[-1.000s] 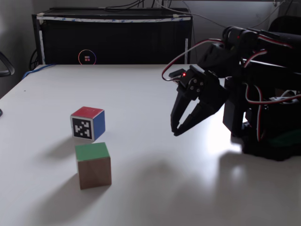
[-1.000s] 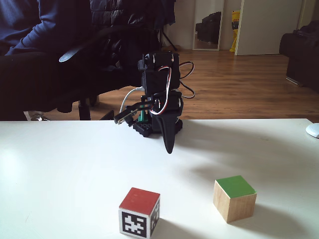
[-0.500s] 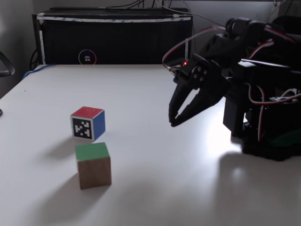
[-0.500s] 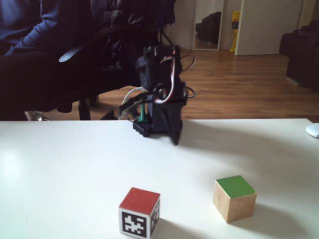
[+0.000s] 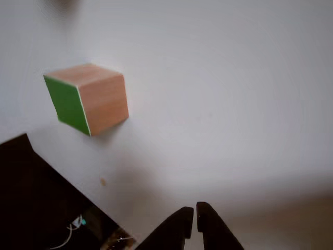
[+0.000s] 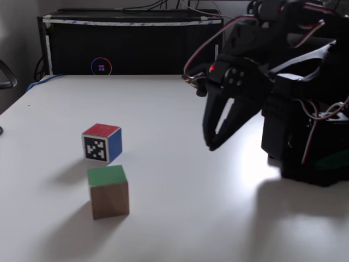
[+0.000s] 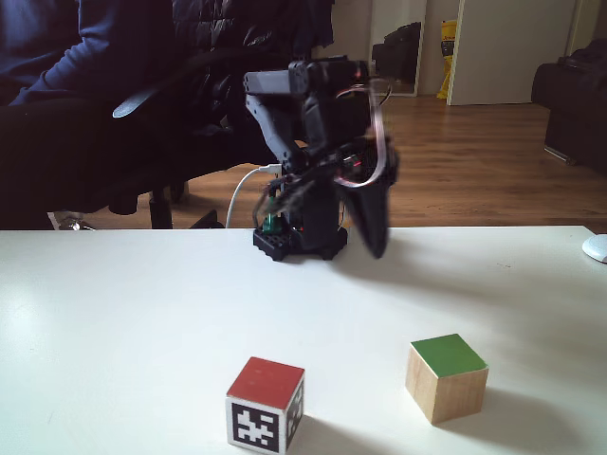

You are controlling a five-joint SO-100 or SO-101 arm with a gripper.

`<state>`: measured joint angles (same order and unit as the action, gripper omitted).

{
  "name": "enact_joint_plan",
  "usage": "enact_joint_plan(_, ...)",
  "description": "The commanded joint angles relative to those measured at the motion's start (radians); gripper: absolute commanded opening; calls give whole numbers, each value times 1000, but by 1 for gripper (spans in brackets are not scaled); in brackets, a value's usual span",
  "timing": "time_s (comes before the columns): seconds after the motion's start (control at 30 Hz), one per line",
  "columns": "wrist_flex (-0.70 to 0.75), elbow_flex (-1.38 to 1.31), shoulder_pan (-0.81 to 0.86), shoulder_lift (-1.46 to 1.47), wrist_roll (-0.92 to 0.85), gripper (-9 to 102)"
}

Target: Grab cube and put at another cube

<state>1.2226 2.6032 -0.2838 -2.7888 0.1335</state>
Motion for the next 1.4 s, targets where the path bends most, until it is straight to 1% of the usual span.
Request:
enact_joint_plan(0.0, -20, -74, -55, 26, 17, 0)
enact_joint_plan(0.17, -55, -152, -94, 133, 25, 0)
enact_joint_plan(0.33, -118, -222, -87, 265, 25, 1)
enact_joint_plan(0.43, -143, -287, -61, 370, 25, 9)
enact_joint_plan(0.57, -150, -388, -15, 517, 25, 18)
enact_joint_plan(0.67, -143, -479, 25, 623, 26, 21)
enact_joint_plan(0.97, -44, -764, 124, 907, -18, 29)
enact_joint_plan(1.07, -21, -841, 146, 1014, -41, 35)
enact_joint_plan(1.37, -31, -945, 150, 1233, -43, 38)
